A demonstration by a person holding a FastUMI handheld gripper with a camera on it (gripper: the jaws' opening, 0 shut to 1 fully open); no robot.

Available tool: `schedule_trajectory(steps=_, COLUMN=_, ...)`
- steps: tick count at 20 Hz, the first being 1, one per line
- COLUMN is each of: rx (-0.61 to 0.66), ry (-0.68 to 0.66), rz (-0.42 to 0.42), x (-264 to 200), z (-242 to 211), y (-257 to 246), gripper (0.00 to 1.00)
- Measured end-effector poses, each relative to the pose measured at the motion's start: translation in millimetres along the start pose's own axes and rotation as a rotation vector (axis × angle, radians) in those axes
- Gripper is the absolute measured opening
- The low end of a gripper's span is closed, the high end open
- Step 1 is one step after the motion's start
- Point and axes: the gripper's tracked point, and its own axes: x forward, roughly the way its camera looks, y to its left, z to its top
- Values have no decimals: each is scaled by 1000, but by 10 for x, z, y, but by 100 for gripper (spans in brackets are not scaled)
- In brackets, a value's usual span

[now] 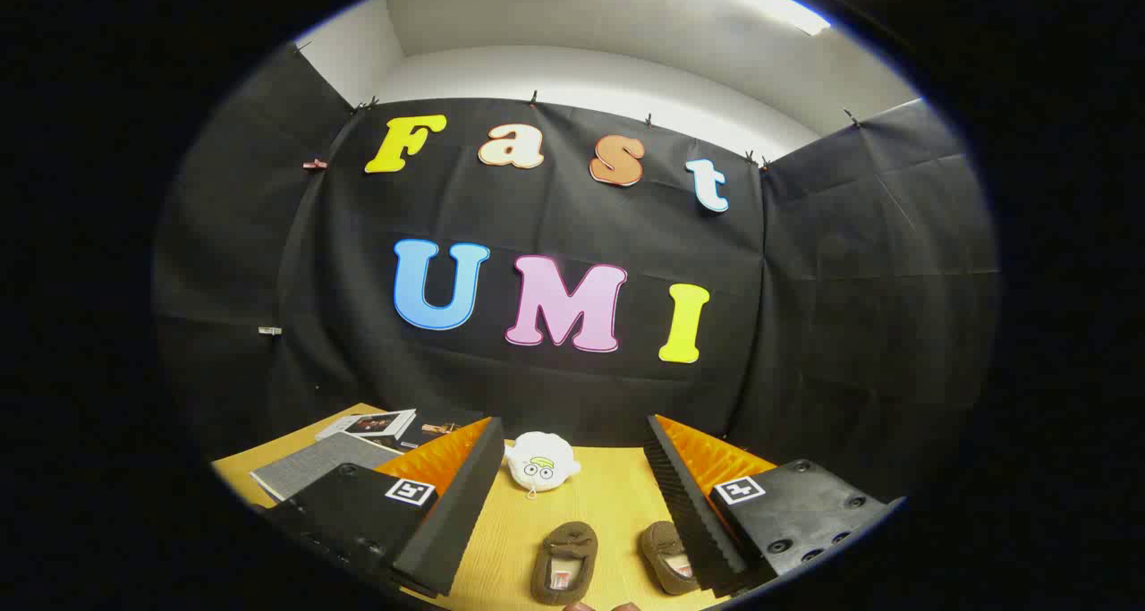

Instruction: Open the storage box then place both shoes into the box .Put the left shoe in first, then the right shoe, with the right side of both shoes facing outward in a uniform manner.

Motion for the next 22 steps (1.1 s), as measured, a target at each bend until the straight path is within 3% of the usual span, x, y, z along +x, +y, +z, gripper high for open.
schedule_trajectory(steps=22, rx=84, ry=111, rz=31, x=335, z=-382, y=-214, gripper=97)
